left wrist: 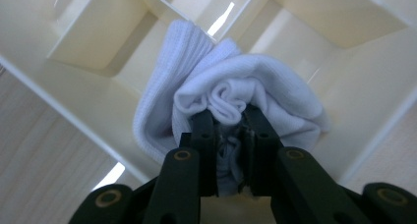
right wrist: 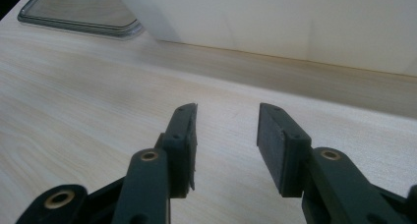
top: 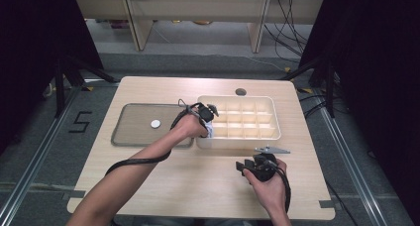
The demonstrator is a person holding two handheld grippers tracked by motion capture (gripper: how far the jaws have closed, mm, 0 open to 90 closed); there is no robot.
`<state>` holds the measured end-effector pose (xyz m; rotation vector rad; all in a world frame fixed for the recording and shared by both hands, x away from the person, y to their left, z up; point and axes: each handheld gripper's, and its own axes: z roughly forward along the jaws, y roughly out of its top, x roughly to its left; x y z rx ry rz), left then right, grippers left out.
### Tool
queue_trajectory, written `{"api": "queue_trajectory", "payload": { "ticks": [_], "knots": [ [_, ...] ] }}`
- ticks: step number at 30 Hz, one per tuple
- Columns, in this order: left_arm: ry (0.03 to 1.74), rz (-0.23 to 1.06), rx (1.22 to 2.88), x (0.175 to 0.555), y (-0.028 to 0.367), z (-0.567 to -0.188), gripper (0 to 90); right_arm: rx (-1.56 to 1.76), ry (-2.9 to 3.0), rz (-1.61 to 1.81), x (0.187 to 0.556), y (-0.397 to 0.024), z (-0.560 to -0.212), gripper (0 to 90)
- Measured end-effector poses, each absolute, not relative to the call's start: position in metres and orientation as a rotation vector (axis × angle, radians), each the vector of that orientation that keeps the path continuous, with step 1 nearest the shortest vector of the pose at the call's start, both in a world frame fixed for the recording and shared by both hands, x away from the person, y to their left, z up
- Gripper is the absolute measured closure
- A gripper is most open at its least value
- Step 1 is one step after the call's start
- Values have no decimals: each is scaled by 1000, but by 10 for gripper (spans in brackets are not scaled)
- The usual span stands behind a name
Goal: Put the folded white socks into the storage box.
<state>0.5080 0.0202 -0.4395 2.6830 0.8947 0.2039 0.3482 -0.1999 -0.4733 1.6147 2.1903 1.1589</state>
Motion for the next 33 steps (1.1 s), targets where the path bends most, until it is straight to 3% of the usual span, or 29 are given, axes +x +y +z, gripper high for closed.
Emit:
{"api": "queue_trajectory", "payload": {
  "ticks": [3, 5, 9, 13, 21, 33],
  "knots": [
    [893, 196, 2638, 507, 25, -426, 688, 1655, 2187, 1165, 346, -199, -471, 592],
    [888, 257, 2574, 509, 28, -411, 624, 1656, 2185, 1190, 346, -199, -469, 591],
    [893, 331, 2525, 516, 30, -404, 554, 1619, 2184, 1155, 347, -201, -468, 590],
    [921, 276, 2540, 522, 30, -417, 539, 1621, 2189, 1178, 348, -201, -470, 588],
    [954, 222, 2558, 520, 28, -426, 728, 1628, 2189, 1162, 349, -201, -472, 586],
    [947, 281, 2604, 514, 21, -433, 814, 1693, 2190, 1151, 346, -197, -471, 586]
  ]
}}
